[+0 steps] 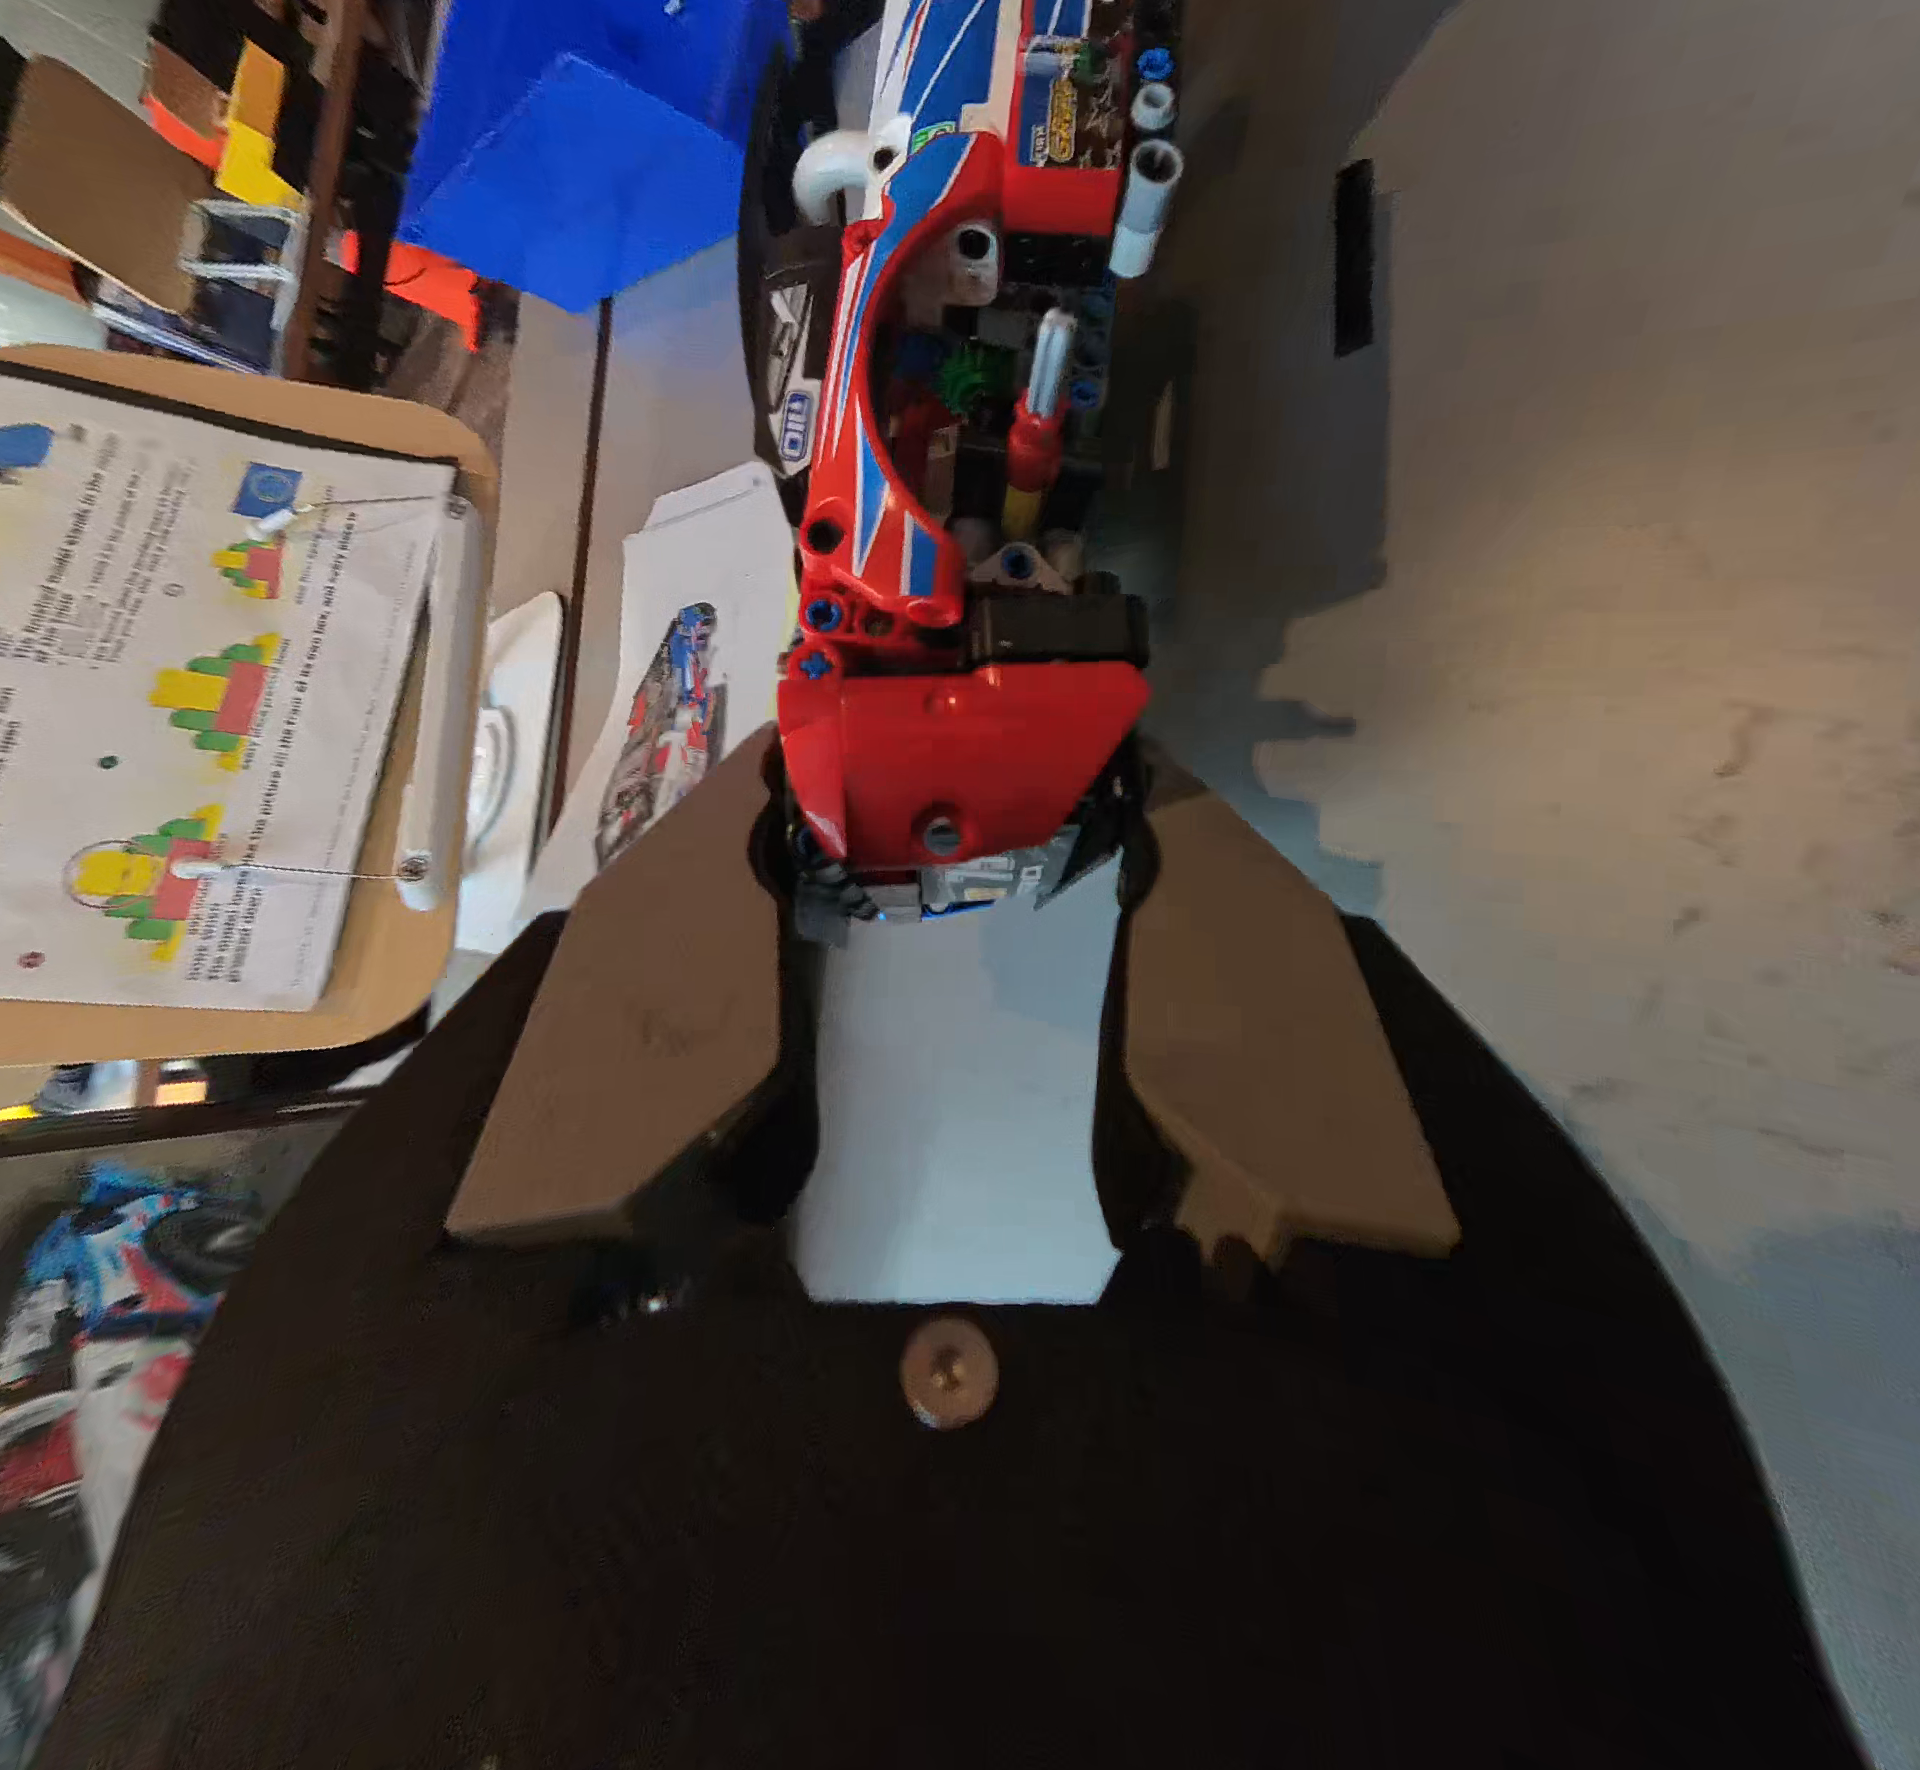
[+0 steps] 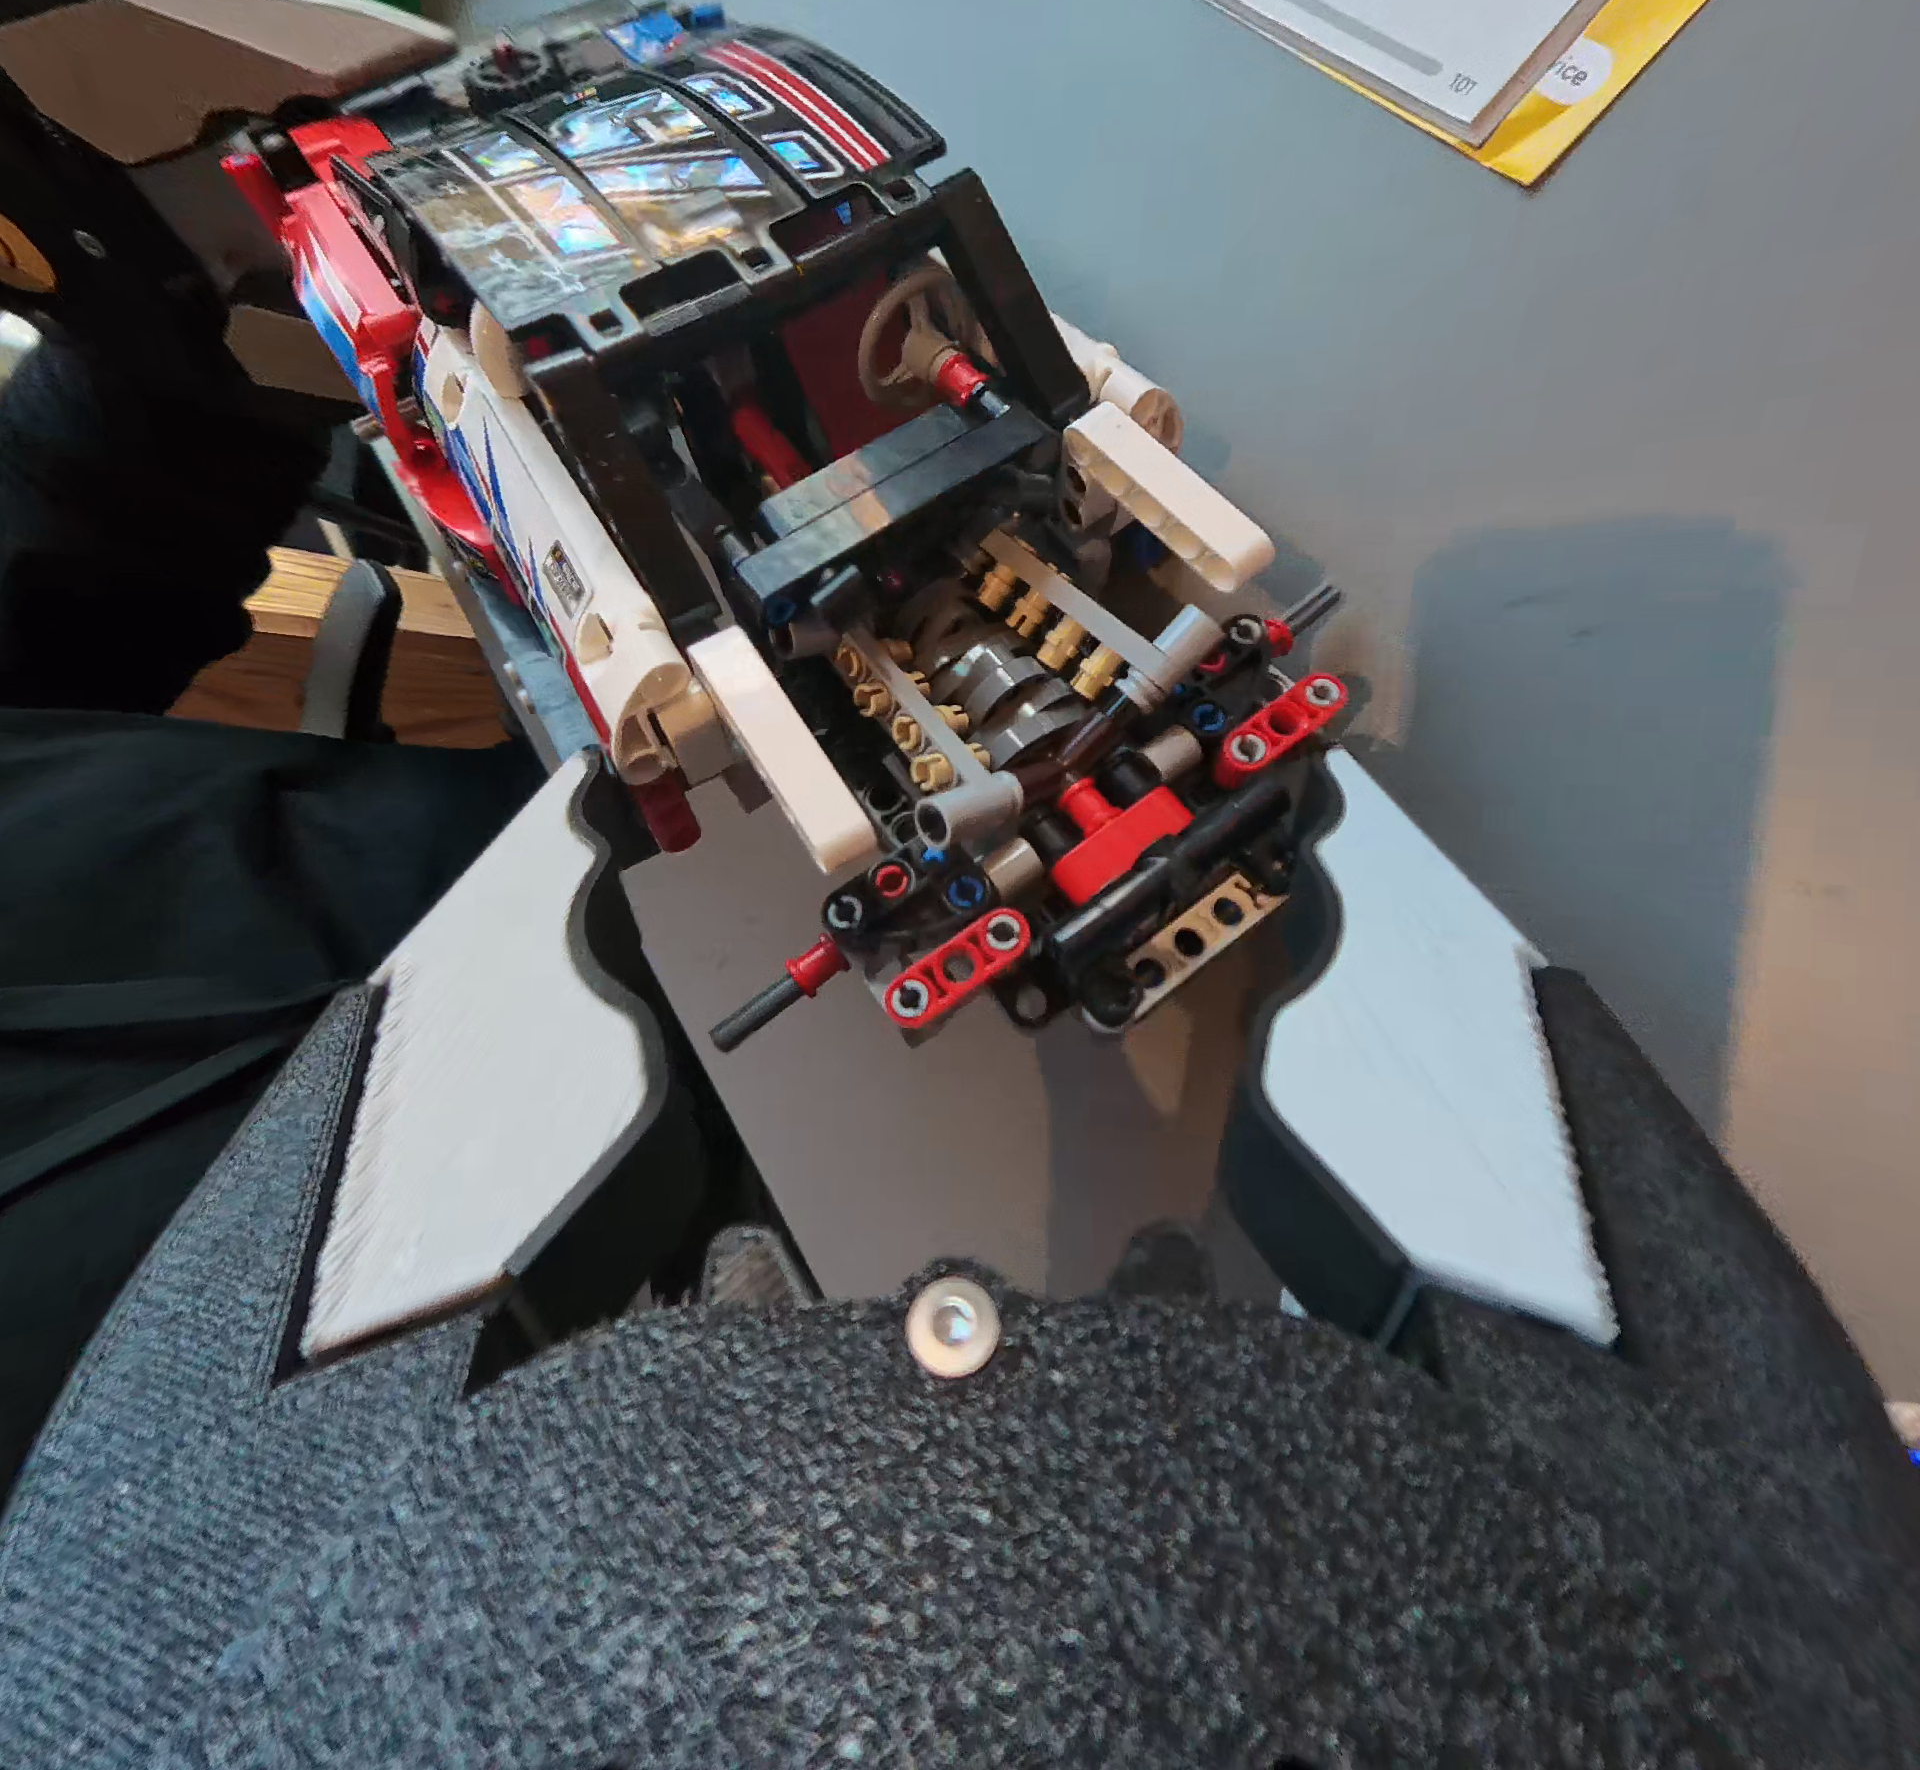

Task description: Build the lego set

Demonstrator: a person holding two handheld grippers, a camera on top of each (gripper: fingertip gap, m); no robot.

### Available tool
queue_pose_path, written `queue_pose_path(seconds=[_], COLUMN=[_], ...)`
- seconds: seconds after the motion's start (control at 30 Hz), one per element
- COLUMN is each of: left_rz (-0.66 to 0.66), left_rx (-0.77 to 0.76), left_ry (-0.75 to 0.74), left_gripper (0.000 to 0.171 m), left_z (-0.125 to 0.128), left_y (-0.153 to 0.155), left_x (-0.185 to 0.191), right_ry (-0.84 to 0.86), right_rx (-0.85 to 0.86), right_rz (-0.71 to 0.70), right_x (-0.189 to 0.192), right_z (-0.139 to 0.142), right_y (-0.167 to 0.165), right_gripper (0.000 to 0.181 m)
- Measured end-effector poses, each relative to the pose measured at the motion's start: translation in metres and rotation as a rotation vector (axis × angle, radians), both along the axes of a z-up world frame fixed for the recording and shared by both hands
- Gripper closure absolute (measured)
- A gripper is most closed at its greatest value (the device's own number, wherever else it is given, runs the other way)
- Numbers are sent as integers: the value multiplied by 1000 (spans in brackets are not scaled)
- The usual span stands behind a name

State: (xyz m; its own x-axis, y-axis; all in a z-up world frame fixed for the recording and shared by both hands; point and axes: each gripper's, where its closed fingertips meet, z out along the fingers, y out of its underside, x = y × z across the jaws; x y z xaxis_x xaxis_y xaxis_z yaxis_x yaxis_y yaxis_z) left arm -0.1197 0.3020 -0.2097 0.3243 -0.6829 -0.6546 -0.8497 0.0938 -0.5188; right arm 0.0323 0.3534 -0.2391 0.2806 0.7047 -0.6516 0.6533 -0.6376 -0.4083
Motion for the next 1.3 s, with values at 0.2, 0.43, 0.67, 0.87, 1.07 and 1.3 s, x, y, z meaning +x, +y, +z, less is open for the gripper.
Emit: queue_pose_path(seconds=[0.2,0.43,0.67,0.87,1.07,1.3], left_rz=[43,52,12,-18,-25,-38], left_rx=[-237,-426,-407,-412,-477,-479], left_ry=[-130,-250,-304,-320,-374,-367], left_gripper=[114,114,114,114,113,113], left_z=[-2,-5,-1,0,1,1], left_y=[6,20,26,28,37,39], left_x=[-8,-20,-20,-20,-22,-23], right_ry=[138,63,17,52,37,59], right_rx=[-186,-122,28,55,72,189], right_rz=[-47,-28,-11,-13,-29,-86], right_x=[-5,-13,-14,-16,-20,-1], right_z=[20,16,4,3,-1,1], right_y=[15,22,24,29,37,35], right_gripper=[56,56,59,64,67,82])
